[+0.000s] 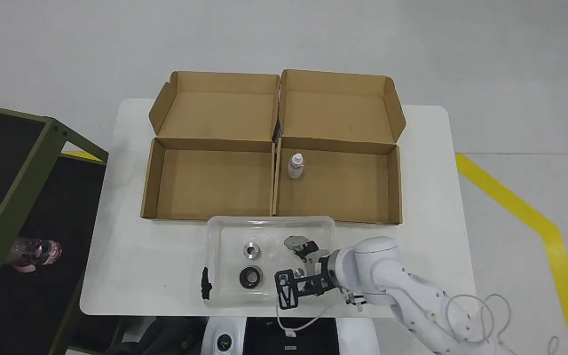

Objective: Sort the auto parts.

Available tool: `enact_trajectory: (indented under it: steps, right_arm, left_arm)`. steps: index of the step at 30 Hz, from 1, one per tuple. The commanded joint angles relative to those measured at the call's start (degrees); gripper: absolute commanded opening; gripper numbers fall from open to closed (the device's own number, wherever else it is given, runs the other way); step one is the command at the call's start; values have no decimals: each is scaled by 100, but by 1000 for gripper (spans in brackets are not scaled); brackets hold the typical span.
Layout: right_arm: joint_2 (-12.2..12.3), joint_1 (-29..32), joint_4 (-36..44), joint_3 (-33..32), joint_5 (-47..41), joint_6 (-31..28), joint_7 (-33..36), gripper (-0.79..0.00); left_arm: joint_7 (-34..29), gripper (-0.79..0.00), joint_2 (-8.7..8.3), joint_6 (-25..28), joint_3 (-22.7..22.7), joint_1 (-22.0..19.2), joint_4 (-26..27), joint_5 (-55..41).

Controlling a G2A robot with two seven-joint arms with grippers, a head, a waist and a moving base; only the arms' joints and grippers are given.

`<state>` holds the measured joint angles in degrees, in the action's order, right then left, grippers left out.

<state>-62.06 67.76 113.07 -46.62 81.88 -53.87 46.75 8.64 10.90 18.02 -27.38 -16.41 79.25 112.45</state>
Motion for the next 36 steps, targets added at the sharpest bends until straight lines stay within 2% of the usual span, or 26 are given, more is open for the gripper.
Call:
enact_trajectory:
  steps: [1, 2, 4, 6, 11, 15, 16, 17, 22, 28, 36]
  right_arm:
    - [-2, -7, 3, 39, 23, 35, 98, -89]
    - [-3, -6, 5, 52, 1, 57, 110, -139]
    - [-2, -13, 1, 79, -5, 61, 168, -305]
    - [-2, -16, -5, 105, -24, 78, 209, -366]
    - [-4, -44, -52, 179, -77, 56, 286, -443]
    - [-5, -71, -86, 234, -147, 30, 319, -616]
    - [-4, -79, -90, 243, -162, 29, 328, -674]
    - [-4, -86, -92, 252, -175, 24, 335, -779]
    - [5, -120, -68, 243, -285, 16, 282, -785]
    - [30, -160, 78, 148, -275, -1, -126, -785]
    - [58, -176, 239, 17, 21, 83, -991, -785]
  left_arm:
    - [0, 0, 0, 0, 0, 0, 0, 0]
    - [0, 0, 0, 0, 0, 0, 0, 0]
    - [0, 0, 0, 0, 0, 0, 0, 0]
    - [0, 0, 0, 0, 0, 0, 0, 0]
    - [0, 0, 0, 0, 0, 0, 0, 0]
    - [0, 0, 0, 0, 0, 0, 0, 0]
    - [0, 0, 0, 0, 0, 0, 0, 0]
    - [0, 0, 0, 0, 0, 0, 0, 0]
    - [0, 0, 0, 0, 0, 0, 0, 0]
    - [0, 0, 0, 0, 0, 0, 0, 0]
    - [0, 0, 0, 0, 0, 0, 0, 0]
